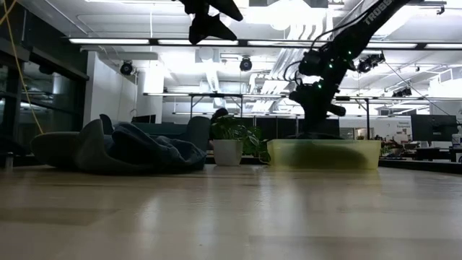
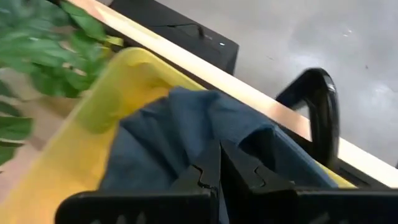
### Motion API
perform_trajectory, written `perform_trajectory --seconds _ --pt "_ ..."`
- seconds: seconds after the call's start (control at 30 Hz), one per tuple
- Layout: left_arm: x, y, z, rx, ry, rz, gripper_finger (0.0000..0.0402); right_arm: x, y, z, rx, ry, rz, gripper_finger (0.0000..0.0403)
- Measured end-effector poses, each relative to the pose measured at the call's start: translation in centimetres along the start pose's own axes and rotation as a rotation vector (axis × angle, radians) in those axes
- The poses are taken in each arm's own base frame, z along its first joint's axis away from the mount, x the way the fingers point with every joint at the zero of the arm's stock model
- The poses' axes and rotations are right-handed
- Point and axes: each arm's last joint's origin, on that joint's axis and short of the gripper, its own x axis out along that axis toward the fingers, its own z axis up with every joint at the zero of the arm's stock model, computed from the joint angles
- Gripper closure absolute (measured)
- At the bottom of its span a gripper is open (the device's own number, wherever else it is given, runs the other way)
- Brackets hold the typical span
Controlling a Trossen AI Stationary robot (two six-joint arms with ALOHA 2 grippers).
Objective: Pick & Place hat
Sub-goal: Put the right blue cap into the yellow bin
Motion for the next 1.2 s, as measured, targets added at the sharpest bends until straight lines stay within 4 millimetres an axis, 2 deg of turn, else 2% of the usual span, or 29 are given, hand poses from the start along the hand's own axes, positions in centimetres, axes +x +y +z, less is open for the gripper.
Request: perform_trajectory --seconds 0.23,0.4,0.5,0.73,0.93,1.2 --pt "0.0 0.0 0.0 0.0 0.0 0.0 0.019 1.2 -1.1 -1.8 0.062 0.036 -0.023 0.0403" --pt "0.0 0.0 0.0 0.0 -0.002 0.005 0.019 2.3 -1.3 -4.0 0.09 0.074 0.003 0.0403" --pt "0.0 0.0 0.0 0.0 -0.002 0.006 0.019 2.7 -1.4 -4.6 0.1 0.083 0.012 0.0403" --pt "0.0 0.0 0.0 0.0 -0.002 0.011 0.019 2.4 -1.2 -4.2 0.094 0.078 0.057 0.0403" --pt "0.0 0.2 -0.5 -0.02 0.049 0.035 0.019 0.9 -1.0 -2.9 0.065 0.038 0.059 0.0403" --pt "0.0 0.3 -0.7 -0.023 0.065 0.056 0.019 -0.6 -0.9 -2.5 0.039 0.06 0.052 0.0403"
